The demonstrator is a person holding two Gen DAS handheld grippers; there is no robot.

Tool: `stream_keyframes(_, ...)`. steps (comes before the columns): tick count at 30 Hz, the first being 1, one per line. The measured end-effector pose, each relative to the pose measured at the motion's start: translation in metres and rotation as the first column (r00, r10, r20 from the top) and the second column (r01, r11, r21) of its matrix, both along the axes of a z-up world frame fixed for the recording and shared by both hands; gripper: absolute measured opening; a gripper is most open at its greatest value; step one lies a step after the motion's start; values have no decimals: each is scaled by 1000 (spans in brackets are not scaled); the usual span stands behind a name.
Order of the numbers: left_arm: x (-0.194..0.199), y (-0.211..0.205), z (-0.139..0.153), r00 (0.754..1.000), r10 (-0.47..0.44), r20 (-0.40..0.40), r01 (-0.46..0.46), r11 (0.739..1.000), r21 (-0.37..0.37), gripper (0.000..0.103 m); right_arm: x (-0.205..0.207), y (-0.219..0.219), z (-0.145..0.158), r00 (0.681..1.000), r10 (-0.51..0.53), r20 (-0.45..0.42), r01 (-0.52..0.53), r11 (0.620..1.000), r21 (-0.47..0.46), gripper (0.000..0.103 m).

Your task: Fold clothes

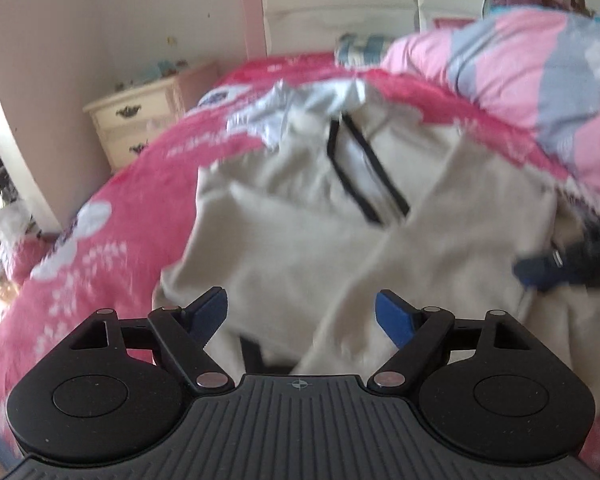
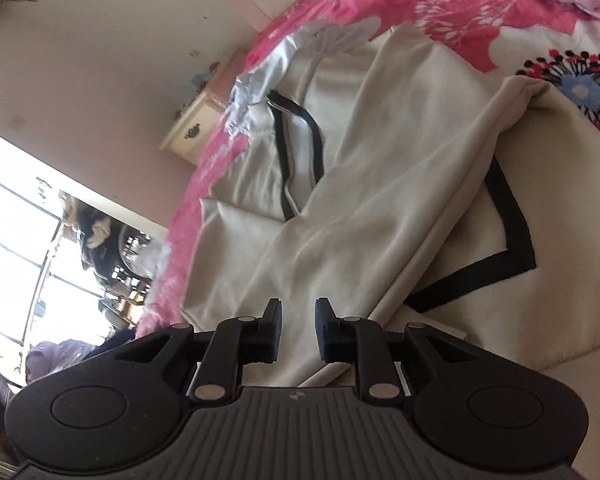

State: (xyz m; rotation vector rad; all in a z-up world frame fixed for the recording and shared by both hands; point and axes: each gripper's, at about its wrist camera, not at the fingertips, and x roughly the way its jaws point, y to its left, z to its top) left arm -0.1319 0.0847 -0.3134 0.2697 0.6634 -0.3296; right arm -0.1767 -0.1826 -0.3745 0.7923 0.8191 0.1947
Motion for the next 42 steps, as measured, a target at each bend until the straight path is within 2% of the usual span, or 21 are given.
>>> stream_keyframes(3, 29, -4, 12, 999, 0, 36, 0, 1000, -15, 83, 3, -3, 9, 999, 5, 32, -5, 1000, 17, 24)
stream_keyframes(7, 76, -9, 20, 996, -25, 86, 28, 999, -31, 84, 27, -13, 24, 995, 46, 92, -45, 999, -8, 24)
stream_keyframes(12, 141, -18, 20, 991, -67, 117, 78, 992, -95, 84, 99, -31, 39, 982, 128, 142, -105, 982, -160, 24)
stream_keyframes(14, 168, -26, 16, 988, -91, 125, 106, 987, -119, 82, 135, -39, 45, 972, 170, 164, -125, 960, -252, 24)
stream_keyframes(16, 193, -35, 8, 985, -120, 122, 133, 986, -103, 78, 173, -48, 50, 961, 215, 176, -149, 933, -329, 24)
stream_keyframes(20, 244, -59, -18, 978, -199, 63, 202, 979, -38, 68, 252, -64, 48, 942, 300, 153, -217, 888, -406, 30)
stream_keyframes(24, 283, -73, -36, 970, -242, -1, 242, 970, -17, 59, 315, -62, 33, 911, 403, 90, -320, 826, -463, 34)
stream_keyframes(29, 310, -86, -50, 951, -309, -28, 310, 951, 25, 54, 360, -64, 12, 890, 454, 34, -388, 795, -467, 36)
stream_keyframes(34, 324, -97, -59, 933, -357, -37, 359, 931, 70, 41, 381, -72, 4, 878, 478, 18, -427, 800, -422, 36)
stream_keyframes(42, 339, -108, -68, 923, -380, -60, 384, 920, 76, 38, 391, -70, 0, 853, 521, 6, -472, 777, -416, 36)
